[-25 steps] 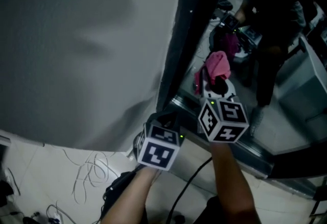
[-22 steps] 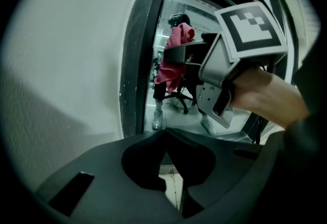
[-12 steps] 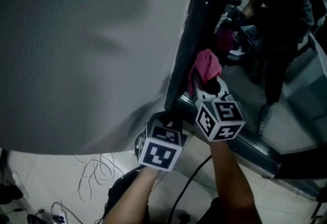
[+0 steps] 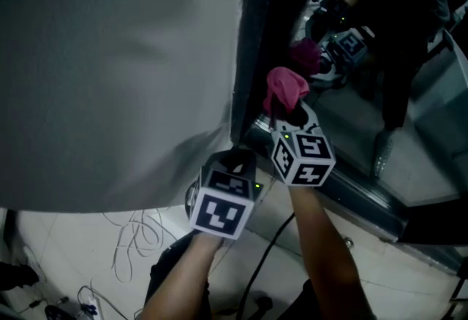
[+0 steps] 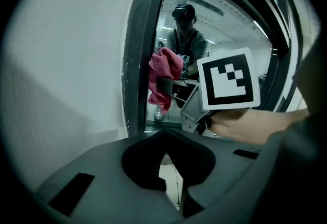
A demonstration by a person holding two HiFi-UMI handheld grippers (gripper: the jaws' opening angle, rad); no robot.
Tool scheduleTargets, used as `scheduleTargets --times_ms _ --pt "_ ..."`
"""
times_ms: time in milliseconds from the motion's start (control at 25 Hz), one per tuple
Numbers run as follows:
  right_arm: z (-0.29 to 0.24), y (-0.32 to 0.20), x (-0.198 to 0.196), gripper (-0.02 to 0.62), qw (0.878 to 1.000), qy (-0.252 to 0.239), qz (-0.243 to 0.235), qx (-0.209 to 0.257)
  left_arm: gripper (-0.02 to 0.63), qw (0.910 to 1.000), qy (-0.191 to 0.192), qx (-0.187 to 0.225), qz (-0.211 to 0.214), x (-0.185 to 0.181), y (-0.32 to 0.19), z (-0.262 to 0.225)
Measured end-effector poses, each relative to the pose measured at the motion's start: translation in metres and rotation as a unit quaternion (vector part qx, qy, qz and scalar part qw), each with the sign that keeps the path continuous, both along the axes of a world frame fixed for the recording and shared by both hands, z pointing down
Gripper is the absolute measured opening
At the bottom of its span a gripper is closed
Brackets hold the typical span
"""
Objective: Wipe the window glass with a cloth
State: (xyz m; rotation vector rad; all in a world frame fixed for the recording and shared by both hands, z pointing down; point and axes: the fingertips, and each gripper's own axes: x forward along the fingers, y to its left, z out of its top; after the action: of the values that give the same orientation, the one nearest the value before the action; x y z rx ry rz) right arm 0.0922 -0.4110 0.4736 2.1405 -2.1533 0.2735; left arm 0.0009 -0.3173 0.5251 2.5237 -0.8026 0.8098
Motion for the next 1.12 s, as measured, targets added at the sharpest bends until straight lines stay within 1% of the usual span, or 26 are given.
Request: scheduleTargets --times_ms 120,240,400,520,880,1120 --pt "0.002 0.010 0.013 0.058 1.000 -0.009 0.018 0.000 0.006 1.0000 0.001 -0.001 0.002 0.007 0.002 0.001" --pt "-0.002 0.024 0.028 0.058 0.999 -0.019 0.028 -0.002 0.006 0.9999 -0.002 0.000 0.011 0.021 0.011 0.000" --pt "-0.004 0.045 0.045 0.058 0.999 -0.021 0.040 -0.005 0.006 0.9996 -0.013 0.003 0.024 0.033 0.021 0.004" --pt "-0.004 0.056 0.059 0.058 0.999 -0.021 0.047 -0.008 0.006 0.9994 -0.014 0.004 0.031 0.043 0.023 0.006" --pt "-0.009 0.110 0.108 0.058 0.997 -0.030 0.069 -0.013 0.006 0.9976 -0.013 0.007 0.068 0.092 0.051 0.006" --pt "-0.009 0.153 0.144 0.058 0.996 -0.025 0.090 -0.013 0.006 0.9945 -0.009 0.012 0.104 0.133 0.082 0.007"
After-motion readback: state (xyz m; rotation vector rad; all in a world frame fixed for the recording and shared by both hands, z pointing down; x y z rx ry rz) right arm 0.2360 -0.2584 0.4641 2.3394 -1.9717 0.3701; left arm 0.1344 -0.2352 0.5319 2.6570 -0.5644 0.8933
